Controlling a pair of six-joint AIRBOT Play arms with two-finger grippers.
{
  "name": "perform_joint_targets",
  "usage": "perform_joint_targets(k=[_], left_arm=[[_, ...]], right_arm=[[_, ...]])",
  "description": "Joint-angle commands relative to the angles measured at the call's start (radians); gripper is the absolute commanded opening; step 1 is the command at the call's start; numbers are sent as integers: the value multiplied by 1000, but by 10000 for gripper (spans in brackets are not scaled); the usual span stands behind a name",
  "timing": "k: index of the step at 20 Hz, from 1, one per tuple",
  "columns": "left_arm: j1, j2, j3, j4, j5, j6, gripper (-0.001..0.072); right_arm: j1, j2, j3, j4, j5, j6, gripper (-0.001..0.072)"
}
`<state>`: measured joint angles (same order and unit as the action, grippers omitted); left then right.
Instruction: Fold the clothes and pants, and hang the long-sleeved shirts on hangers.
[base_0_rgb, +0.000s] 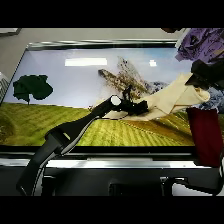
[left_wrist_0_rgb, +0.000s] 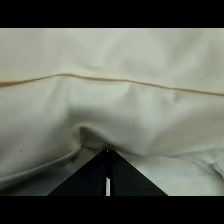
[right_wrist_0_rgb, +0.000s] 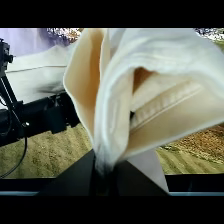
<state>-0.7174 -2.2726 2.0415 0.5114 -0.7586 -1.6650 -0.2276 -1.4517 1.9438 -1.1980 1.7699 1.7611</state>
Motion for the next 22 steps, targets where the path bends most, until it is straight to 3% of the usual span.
perform_joint_targets(k=[1, 3, 7, 12, 16, 22], left_arm=[[66, 26, 6, 3, -104, -4, 14], [129, 76, 6, 97, -187, -6, 13], [273, 219, 6, 358, -351, -101, 13], [470, 414, 6, 658, -551, -169, 15], [610, 524, 6, 760, -674, -168, 15], [740, 605, -6, 784, -760, -157, 16]], right_arm=[[2, 5, 3, 3, -25, 35, 34], [2, 2, 3, 29, -54, 62, 34], [11, 0, 3, 116, -107, 113, 34], [189, -19, 2, 49, -146, 161, 34], [385, -84, 2, 4, -212, 201, 34], [604, -258, 3, 1, -357, 261, 34]])
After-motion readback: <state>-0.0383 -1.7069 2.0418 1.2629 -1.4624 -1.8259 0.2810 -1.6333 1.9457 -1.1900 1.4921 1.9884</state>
